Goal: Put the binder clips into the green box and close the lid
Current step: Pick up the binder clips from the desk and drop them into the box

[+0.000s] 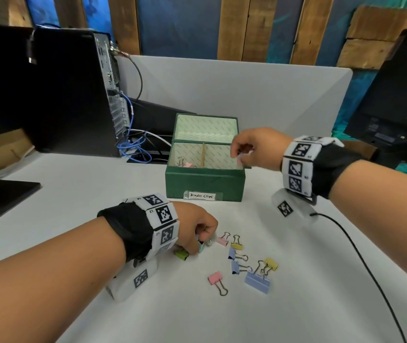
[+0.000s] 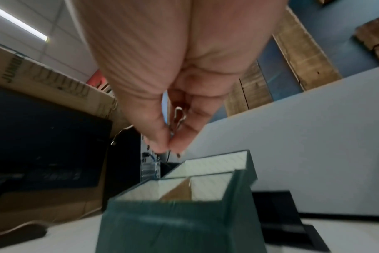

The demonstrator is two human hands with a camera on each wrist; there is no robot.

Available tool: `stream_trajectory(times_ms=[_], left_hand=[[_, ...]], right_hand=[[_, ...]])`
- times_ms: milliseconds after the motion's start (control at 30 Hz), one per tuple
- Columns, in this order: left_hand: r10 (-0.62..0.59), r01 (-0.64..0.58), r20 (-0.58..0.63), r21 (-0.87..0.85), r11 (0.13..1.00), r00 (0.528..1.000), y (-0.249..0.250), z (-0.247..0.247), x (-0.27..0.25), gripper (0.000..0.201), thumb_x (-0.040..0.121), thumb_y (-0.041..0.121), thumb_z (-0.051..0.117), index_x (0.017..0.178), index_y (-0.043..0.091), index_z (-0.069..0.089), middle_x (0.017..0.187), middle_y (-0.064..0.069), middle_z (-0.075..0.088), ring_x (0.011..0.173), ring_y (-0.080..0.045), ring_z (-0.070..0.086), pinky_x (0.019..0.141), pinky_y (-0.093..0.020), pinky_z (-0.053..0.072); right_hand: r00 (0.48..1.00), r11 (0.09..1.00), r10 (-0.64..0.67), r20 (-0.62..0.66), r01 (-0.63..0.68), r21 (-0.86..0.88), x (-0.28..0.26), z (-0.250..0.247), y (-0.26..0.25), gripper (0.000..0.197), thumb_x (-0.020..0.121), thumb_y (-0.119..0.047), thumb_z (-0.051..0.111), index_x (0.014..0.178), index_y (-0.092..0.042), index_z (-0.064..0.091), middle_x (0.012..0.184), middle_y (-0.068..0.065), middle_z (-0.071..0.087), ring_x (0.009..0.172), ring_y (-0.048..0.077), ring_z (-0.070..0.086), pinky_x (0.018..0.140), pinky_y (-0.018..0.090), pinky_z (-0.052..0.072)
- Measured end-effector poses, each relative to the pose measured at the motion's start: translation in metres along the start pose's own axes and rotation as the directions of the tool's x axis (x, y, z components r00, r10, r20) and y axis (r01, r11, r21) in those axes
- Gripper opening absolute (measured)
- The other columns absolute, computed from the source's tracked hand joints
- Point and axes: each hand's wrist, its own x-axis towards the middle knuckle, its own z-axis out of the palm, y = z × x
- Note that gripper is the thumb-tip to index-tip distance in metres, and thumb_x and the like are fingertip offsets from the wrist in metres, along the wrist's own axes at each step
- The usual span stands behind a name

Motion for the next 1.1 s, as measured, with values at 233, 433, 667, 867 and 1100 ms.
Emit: stream_trajectory(times_ms=[233, 433, 667, 867, 1100], left_hand=[[-0.009, 0.009, -0.018, 0.04, 0.999, 1.0, -0.001, 0.002, 0.001, 0.031, 0.07, 0.016, 0.069, 0.058, 0.025, 0.042, 0.081, 0.004, 0.051, 0.068, -0.014, 0.044, 0.058, -0.023, 0.037], [0.029, -0.025, -0.085, 0.038, 0.999, 0.996, -0.006, -0.004, 0.002, 0.03, 0.073, 0.01, 0.063, 0.06, 0.025, 0.041, 0.081, 0.006, 0.048, 0.064, -0.01, 0.041, 0.056, -0.02, 0.035], [-0.05, -0.002, -0.288, -0.178, 0.984, 0.956, -0.008, -0.052, 0.018, 0.026, 0.072, 0.011, 0.066, 0.061, 0.025, 0.047, 0.064, 0.01, 0.046, 0.059, -0.01, 0.044, 0.062, -0.023, 0.041], [-0.151, 0.084, -0.443, -0.167, 0.982, 0.884, 0.008, -0.097, 0.058, 0.021, 0.076, 0.009, 0.062, 0.066, 0.02, 0.047, 0.066, 0.006, 0.048, 0.06, -0.014, 0.046, 0.054, -0.022, 0.038], [-0.295, 0.12, -0.488, -0.357, 0.926, 0.822, 0.001, -0.096, 0.091, 0.015, 0.078, 0.013, 0.067, 0.088, 0.019, 0.058, 0.089, 0.0, 0.054, 0.069, -0.016, 0.05, 0.054, -0.022, 0.039]], right_hand=[[0.989, 0.978, 0.146, 0.018, -0.147, 0.146, 0.046, 0.022, 0.006, 0.028, 0.087, -0.009, 0.058, 0.11, -0.025, 0.065, 0.106, -0.003, 0.06, 0.101, 0.017, 0.06, 0.07, 0.019, 0.042], [0.994, 0.971, 0.095, 0.059, -0.105, 0.215, 0.018, 0.022, 0.019, 0.029, 0.088, -0.005, 0.053, 0.101, -0.029, 0.064, 0.123, 0.001, 0.063, 0.116, 0.014, 0.058, 0.084, 0.021, 0.044], [0.903, 0.994, 0.034, 0.428, -0.076, 0.082, -0.058, 0.027, 0.023, 0.022, 0.085, -0.02, 0.063, 0.101, -0.034, 0.067, 0.102, -0.019, 0.063, 0.1, 0.006, 0.062, 0.089, 0.022, 0.048], [0.736, 0.995, -0.016, 0.677, -0.057, 0.086, -0.085, 0.035, 0.012, 0.035, 0.077, -0.03, 0.072, 0.11, -0.037, 0.064, 0.108, -0.009, 0.062, 0.091, 0.008, 0.057, 0.09, 0.024, 0.047], [0.729, 0.994, -0.053, 0.682, -0.026, 0.106, -0.085, 0.04, 0.009, 0.038, 0.079, -0.025, 0.072, 0.115, -0.035, 0.062, 0.102, -0.009, 0.054, 0.085, 0.007, 0.05, 0.081, 0.018, 0.042]])
